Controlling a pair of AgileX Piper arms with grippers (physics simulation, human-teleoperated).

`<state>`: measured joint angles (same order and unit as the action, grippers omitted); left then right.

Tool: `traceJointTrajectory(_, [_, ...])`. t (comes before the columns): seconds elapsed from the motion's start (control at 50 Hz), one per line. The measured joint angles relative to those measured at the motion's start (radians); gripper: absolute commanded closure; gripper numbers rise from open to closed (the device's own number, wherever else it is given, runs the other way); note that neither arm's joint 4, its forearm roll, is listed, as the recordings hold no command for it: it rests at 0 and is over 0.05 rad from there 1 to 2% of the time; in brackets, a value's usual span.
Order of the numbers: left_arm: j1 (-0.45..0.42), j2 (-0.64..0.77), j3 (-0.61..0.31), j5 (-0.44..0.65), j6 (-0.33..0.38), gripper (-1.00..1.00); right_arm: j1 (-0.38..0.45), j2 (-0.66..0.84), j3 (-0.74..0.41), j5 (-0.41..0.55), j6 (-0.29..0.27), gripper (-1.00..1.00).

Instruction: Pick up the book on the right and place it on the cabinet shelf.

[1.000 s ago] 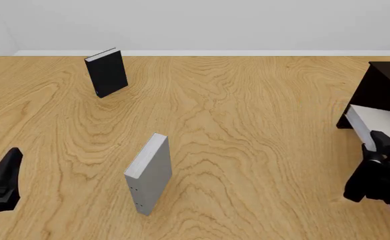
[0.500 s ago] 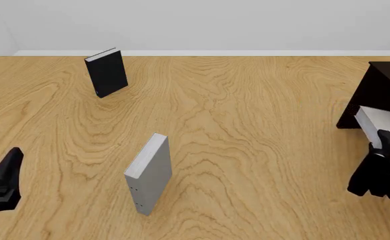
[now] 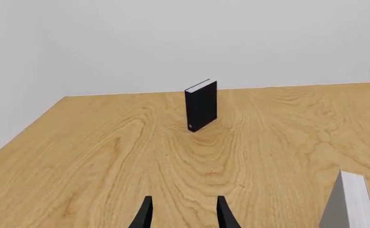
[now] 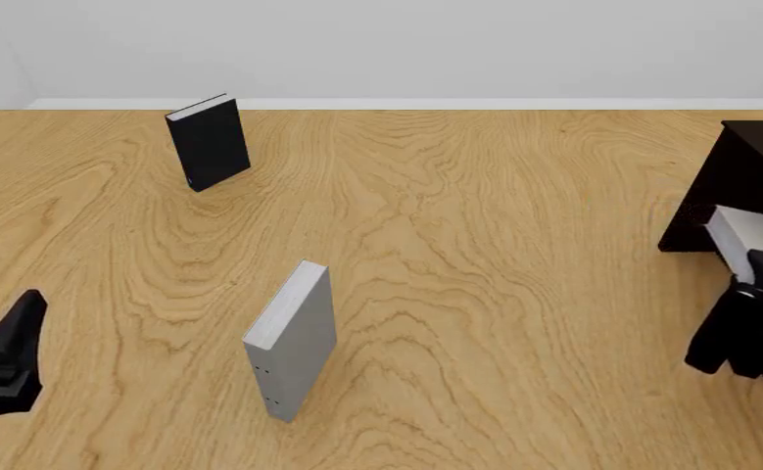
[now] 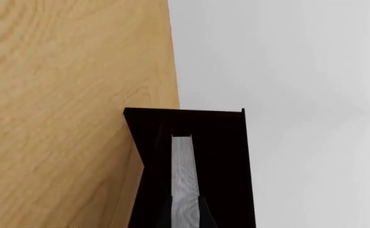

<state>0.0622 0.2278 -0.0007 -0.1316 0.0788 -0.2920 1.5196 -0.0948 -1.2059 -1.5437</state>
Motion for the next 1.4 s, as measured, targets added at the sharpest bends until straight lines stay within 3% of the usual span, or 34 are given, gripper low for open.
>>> traceJointTrajectory(0.66, [-0.004, 0.005, 0.000, 0.001, 0.007, -1.00, -0.060, 0.036, -0.021, 0.000, -0.027, 1.00])
traceJointTrajectory(1.4, [-0.010, 0.021, 0.000, -0.009, 0.009, -1.00, -0.078, 0.114, -0.034, -0.014, -0.001, 1.00])
